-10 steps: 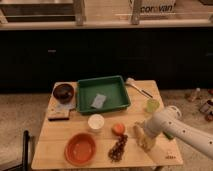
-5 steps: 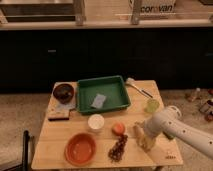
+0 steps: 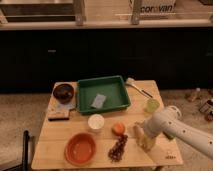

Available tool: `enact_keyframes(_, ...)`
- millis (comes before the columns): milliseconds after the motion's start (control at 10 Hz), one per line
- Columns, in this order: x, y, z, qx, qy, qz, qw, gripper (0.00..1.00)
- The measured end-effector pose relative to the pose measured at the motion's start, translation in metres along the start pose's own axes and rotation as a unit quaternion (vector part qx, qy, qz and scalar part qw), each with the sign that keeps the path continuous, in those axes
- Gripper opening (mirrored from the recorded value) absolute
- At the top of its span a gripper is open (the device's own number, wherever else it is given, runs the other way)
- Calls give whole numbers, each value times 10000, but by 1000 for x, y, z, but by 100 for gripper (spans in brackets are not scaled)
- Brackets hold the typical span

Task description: Place banana in red bowl

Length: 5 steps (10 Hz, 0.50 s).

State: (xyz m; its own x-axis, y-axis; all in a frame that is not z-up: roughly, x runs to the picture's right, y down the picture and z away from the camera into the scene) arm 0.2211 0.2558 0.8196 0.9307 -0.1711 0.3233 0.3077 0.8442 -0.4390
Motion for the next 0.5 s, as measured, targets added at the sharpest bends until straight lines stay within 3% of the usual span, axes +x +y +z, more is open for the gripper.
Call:
enact_keyframes(100, 0, 0, 0, 0, 0, 0, 10000, 79)
enact_keyframes(300, 0, 0, 0, -3, 0, 1, 10000, 68)
enact_keyframes(500, 0, 1, -1, -6, 0, 6, 10000, 45)
